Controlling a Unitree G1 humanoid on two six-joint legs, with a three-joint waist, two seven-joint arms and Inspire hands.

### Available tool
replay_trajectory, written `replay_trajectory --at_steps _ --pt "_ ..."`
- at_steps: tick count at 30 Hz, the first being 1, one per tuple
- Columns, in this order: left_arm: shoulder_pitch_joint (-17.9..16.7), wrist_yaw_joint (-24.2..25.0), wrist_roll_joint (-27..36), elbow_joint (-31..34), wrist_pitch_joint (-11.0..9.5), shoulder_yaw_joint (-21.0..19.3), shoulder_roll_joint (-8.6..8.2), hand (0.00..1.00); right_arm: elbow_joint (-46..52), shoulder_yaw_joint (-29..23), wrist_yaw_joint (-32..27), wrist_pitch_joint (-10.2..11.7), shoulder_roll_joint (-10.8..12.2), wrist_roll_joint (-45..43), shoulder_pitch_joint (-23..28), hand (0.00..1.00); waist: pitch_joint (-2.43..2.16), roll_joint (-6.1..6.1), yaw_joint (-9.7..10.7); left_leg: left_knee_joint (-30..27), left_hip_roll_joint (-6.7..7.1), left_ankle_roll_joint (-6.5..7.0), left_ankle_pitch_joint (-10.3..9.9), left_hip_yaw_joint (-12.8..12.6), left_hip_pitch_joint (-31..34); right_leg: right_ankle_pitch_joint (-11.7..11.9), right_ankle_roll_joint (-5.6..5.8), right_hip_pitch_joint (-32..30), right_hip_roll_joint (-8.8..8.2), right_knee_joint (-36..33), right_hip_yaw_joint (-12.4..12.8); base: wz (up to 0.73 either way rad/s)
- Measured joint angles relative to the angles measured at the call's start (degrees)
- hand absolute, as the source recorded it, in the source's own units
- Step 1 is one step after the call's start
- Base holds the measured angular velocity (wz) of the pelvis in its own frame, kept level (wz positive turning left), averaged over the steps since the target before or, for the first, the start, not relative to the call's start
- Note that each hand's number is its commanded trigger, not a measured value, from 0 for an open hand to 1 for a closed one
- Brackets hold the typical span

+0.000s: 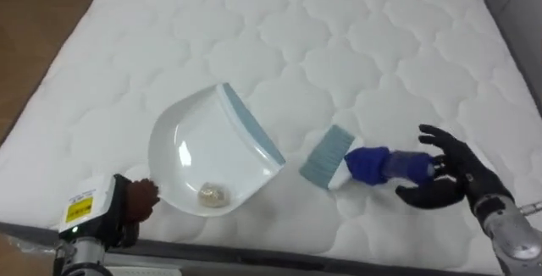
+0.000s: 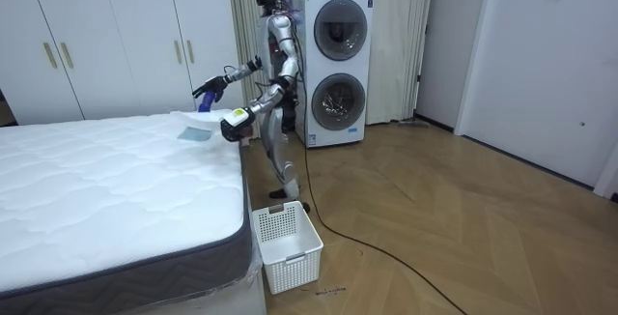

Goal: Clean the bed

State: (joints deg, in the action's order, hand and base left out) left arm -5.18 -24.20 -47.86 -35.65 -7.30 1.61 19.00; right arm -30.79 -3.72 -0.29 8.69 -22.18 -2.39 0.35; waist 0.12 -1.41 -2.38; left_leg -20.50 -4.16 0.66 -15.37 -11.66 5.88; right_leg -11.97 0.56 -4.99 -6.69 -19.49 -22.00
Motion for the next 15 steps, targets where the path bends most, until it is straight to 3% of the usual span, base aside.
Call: replay_trajectory --at_steps 3,5,8,10,13,15 --pt "-0.4 0.0 1.2 1.9 0.0 -2.8 -2.31 1.0 0.4 0.0 -2.5 0.0 0.2 2.9 0.0 0.0 -0.06 0.53 -1.5 0.8 0.02 -0.16 0.3 -0.1 -0.1 0.0 -0.01 0.0 0.04 0.1 0.0 0.01" --pt "-0.4 0.0 3.0 2.4 0.0 -3.7 -2.98 1.0 0.7 0.0 -3.9 0.0 1.0 4.7 -0.4 0.0 -0.06 0.53 -2.0 0.6 -0.07 -0.28 0.5 0.0 0.2 0.0 -0.06 0.0 -0.01 0.1 -0.9 0.09" --pt "-0.9 -0.1 7.2 2.6 0.0 -3.6 -4.12 1.0 0.7 0.0 -7.1 0.0 1.5 6.5 -0.6 0.0 0.01 0.92 -1.8 0.1 -0.35 -0.37 0.6 -0.6 1.1 0.0 -0.07 1.0 -0.35 0.3 -3.9 0.43" --pt "-1.4 0.5 8.4 2.5 0.4 -3.4 -4.74 1.0 0.7 -0.1 -9.6 0.0 1.6 6.8 -0.8 0.0 0.0 1.0 -0.7 -0.3 -1.28 0.19 1.0 -5.2 2.0 -0.3 0.26 2.2 -1.04 0.6 -6.4 0.76" --pt "-1.4 2.0 8.8 2.6 1.0 -3.4 -4.92 1.0 0.8 -0.4 -12.6 0.0 1.7 9.0 -2.1 0.0 0.01 0.99 0.5 -1.3 -1.52 1.18 1.6 -9.5 3.4 -1.3 0.82 2.6 -2.5 -0.2 -8.9 0.74" --pt "-1.4 2.4 9.1 2.6 1.1 -3.4 -5.05 1.0 1.8 -0.4 -14.1 0.0 1.8 10.4 -2.3 0.0 0.02 1.0 0.5 -1.2 -1.14 1.53 1.8 -9.7 3.6 -1.6 1.15 2.7 -3.25 -0.8 -10.3 0.52"
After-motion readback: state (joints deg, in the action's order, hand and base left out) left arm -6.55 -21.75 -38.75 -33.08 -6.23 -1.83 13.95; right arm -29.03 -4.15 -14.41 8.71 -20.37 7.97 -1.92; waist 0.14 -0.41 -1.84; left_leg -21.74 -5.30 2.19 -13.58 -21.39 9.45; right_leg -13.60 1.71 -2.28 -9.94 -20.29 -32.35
